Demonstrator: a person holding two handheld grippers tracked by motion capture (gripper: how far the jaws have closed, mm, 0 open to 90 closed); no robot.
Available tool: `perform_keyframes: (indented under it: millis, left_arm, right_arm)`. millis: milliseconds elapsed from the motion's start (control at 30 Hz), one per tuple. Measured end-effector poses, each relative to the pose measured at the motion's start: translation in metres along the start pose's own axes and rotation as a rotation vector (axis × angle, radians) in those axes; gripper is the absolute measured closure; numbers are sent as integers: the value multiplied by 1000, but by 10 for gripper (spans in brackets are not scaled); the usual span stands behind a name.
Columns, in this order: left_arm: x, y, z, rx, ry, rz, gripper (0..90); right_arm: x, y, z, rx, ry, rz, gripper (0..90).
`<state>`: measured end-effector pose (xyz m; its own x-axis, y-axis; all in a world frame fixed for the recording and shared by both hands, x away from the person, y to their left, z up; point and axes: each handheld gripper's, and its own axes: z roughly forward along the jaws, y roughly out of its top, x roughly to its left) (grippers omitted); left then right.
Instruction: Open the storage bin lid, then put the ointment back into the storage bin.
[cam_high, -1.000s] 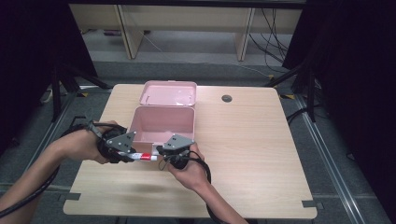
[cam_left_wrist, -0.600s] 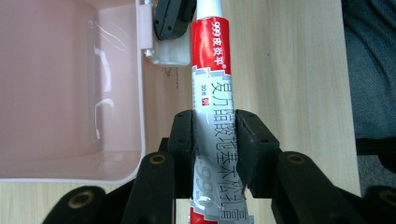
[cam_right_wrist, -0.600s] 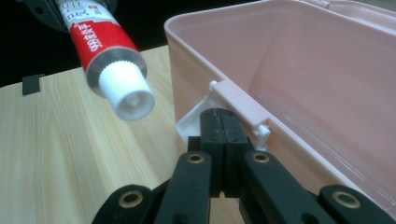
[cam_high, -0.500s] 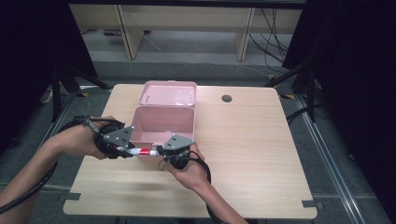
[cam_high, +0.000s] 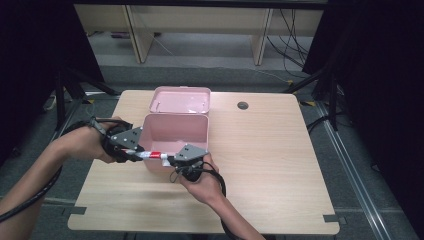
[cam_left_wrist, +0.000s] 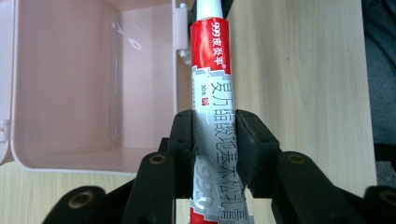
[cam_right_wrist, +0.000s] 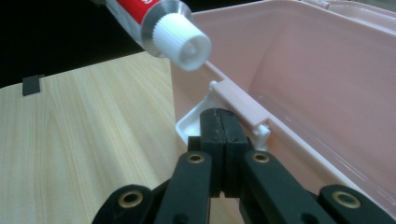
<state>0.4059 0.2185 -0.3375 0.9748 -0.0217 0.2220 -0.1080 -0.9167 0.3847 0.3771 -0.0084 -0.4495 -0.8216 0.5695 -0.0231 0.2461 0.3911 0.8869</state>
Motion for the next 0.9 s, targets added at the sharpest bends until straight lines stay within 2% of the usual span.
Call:
perform_keyframes:
  millis: [333, 433, 533, 567, 600, 800, 900]
  left_arm:
    - [19, 5, 3, 13, -1, 7, 685]
    - [24, 7, 4, 11, -3, 4, 685]
    - [29, 9, 5, 8, 1, 1, 685]
    - [30, 9, 5, 6, 0, -3, 685]
    - [32, 9, 5, 15, -3, 5, 685]
    - [40, 10, 8, 18, -4, -10, 685]
    - [42, 9, 9, 14, 0, -15, 685]
  right_arm:
    - [0, 0, 0, 0, 6, 7, 900]
    - [-1, 0, -1, 15, 11, -3, 900]
    - [-1, 0, 0, 0, 7, -2, 900]
    - [-3, 1, 1, -3, 11, -28, 900]
    - [-4, 1, 0, 8, 18, -31, 900]
    - [-3, 1, 1, -5, 10, -29, 900]
    - [-4, 0, -1, 5, 18, -34, 900]
